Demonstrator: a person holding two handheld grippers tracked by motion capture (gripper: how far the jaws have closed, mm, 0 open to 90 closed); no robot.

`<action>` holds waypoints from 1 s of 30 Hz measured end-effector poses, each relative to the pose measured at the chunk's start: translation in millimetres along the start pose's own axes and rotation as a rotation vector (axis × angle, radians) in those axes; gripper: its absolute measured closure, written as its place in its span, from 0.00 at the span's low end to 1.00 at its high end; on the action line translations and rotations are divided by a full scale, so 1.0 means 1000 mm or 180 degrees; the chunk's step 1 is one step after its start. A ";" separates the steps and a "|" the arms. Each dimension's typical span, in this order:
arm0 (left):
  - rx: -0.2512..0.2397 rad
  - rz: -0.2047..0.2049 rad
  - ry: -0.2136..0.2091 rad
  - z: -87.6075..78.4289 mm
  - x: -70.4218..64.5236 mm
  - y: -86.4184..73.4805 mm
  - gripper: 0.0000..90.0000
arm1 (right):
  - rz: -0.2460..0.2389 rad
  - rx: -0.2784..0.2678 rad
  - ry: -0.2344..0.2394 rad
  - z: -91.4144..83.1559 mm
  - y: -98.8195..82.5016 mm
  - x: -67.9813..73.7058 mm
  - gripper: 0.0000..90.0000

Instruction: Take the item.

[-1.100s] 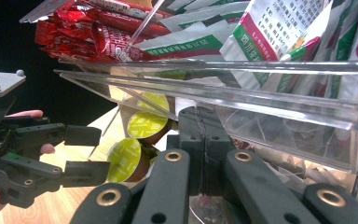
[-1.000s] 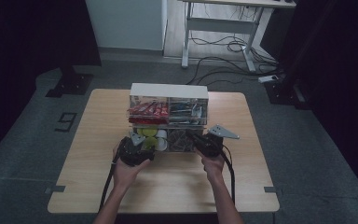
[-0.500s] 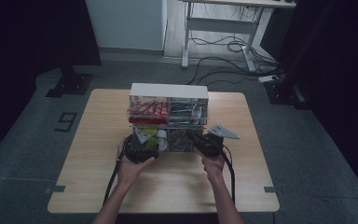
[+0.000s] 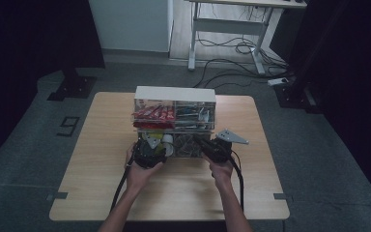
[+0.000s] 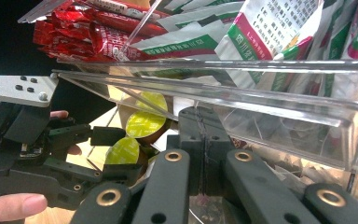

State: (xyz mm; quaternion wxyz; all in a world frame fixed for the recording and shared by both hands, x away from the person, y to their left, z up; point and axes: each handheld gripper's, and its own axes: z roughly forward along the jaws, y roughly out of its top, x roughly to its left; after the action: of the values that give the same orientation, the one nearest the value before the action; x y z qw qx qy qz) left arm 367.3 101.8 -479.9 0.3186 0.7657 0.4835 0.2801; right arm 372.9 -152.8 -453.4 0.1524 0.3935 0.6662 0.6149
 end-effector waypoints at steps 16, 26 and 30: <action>-0.0072 -0.0040 -0.0124 -0.008 0.001 0.000 0.42 | 0.0006 -0.0007 0.0001 0.000 0.000 -0.001 0.99; -0.0175 -0.0019 -0.0200 -0.025 0.002 0.000 0.42 | 0.0005 -0.0008 -0.0004 0.000 0.000 -0.001 0.99; -0.0188 -0.0029 -0.0231 -0.031 0.005 -0.002 0.42 | 0.0006 -0.0009 -0.0006 0.000 0.000 -0.001 0.99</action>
State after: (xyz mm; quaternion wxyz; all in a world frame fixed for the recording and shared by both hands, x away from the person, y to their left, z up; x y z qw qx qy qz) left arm 345.1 113.5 -460.9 0.3596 0.7634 0.4667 0.2648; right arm 373.2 -153.7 -454.1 0.1531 0.3945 0.6649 0.6155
